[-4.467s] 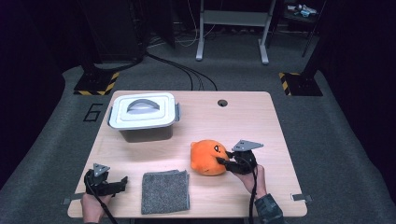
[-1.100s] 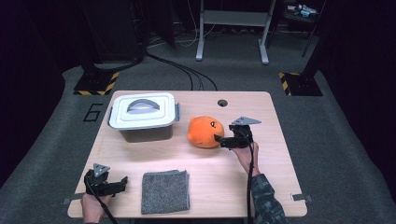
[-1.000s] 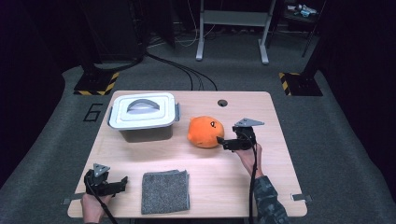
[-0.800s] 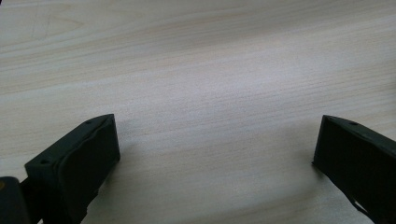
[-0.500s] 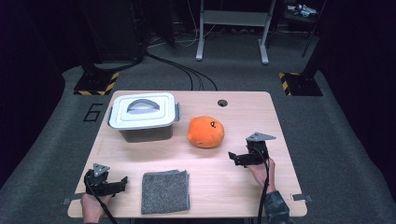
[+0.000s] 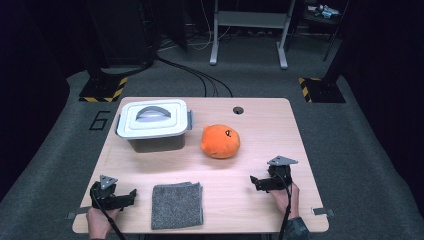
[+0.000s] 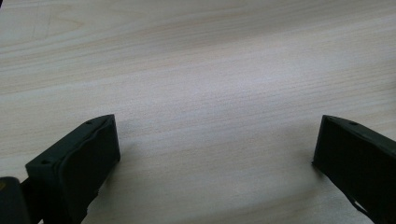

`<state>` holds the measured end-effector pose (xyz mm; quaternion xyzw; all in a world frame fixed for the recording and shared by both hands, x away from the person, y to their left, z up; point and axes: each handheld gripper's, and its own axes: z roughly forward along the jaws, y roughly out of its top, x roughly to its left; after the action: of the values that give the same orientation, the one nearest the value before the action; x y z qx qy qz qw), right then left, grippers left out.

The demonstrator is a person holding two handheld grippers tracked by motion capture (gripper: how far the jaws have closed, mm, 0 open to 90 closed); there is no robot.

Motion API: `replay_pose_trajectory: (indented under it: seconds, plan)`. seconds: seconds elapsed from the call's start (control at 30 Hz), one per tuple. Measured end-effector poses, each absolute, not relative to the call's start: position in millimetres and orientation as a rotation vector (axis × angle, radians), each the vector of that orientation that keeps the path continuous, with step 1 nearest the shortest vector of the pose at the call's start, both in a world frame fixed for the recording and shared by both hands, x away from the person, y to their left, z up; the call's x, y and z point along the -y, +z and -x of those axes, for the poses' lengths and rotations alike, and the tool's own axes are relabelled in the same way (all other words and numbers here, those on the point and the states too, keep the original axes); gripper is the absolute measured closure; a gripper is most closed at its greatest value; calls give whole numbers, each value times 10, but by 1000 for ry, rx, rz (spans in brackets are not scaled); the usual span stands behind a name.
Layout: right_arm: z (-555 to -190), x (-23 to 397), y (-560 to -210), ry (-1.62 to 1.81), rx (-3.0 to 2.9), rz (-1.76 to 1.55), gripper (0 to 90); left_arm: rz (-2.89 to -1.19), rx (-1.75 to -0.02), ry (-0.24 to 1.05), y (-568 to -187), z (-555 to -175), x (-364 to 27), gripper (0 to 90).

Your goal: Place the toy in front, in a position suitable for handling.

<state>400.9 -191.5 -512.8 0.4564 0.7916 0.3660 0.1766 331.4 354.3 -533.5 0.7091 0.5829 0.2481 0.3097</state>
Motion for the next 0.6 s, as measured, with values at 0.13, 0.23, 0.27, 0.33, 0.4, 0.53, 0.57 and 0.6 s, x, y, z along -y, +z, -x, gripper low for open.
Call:
replay_pose_trajectory:
  seconds: [0.13,0.23,0.27,0.33,0.4,0.53,0.57,0.6]
  plan:
    - [-4009,1886,-5185,1000,-2252,-1289,0,-1881,-1537,652,-5330,-3314,-3548,0]
    - [-4016,1883,-5225,989,-2257,-1290,0,-1883,-1530,657,-5333,-3313,-3546,0]
    - [-4016,1883,-5225,989,-2257,-1290,0,-1887,-1528,656,-5331,-3312,-3546,0]
    - [-4022,1891,-5242,983,-2254,-1287,2,-1909,-1515,654,-5324,-3311,-3550,0]
    - [-4025,1899,-5276,982,-2259,-1292,4,-1912,-1513,653,-5321,-3305,-3539,0]
    - [-4019,1892,-5277,976,-2252,-1296,8,-1925,-1500,637,-5312,-3284,-3488,1]
    - [-4025,1887,-5283,962,-2253,-1290,10,-1938,-1490,632,-5302,-3272,-3464,4]
    - [-4025,1887,-5283,962,-2253,-1290,10,-1942,-1479,629,-5295,-3259,-3436,4]
